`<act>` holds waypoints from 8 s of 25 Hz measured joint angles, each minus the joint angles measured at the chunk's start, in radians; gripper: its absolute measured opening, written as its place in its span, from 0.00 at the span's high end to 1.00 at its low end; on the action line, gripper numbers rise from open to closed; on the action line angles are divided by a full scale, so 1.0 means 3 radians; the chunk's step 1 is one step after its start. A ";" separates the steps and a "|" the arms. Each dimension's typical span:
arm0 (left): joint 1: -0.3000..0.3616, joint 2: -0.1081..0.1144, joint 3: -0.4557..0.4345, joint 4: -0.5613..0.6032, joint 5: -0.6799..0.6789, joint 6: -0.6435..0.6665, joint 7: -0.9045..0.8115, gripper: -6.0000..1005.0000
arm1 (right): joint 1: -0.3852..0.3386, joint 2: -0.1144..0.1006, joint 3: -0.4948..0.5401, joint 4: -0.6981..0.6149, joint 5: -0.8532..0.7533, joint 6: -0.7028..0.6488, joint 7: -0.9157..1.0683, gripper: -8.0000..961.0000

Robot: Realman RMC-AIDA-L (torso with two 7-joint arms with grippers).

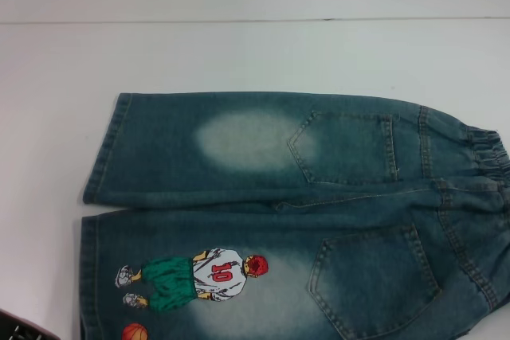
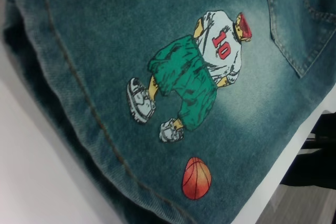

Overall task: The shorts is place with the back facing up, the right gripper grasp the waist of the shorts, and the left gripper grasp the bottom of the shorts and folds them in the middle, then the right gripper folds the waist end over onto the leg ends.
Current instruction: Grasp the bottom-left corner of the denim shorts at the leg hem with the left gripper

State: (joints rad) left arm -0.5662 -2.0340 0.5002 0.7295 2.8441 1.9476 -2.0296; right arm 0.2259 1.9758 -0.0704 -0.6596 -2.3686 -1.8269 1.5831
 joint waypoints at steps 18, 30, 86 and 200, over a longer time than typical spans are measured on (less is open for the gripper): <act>-0.0029 -0.0005 0.0002 -0.0020 0.0006 -0.0018 -0.0009 0.40 | -0.0002 0.0000 0.0012 0.0000 0.0009 -0.0036 0.0000 0.91; -0.0038 -0.0018 0.0048 -0.0076 0.0031 -0.0137 -0.0011 0.80 | -0.0002 -0.0004 0.0015 0.0000 0.0046 -0.0080 0.0000 0.90; -0.0072 0.0034 -0.0172 0.0135 -0.0453 -0.0355 0.0212 0.94 | -0.0002 0.0005 0.0143 0.0000 0.0061 -0.0092 0.0004 0.89; -0.0536 -0.0262 0.0880 -0.0247 -0.1478 -0.1858 0.0073 0.14 | 0.0474 -0.0021 0.0030 -0.0312 0.0445 0.0305 0.0277 0.87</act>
State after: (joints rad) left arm -0.7271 -2.1125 0.7641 0.6554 2.4007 1.3902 -2.0077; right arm 0.3681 1.9696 -0.0613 -0.7532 -2.2351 -1.7355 1.6662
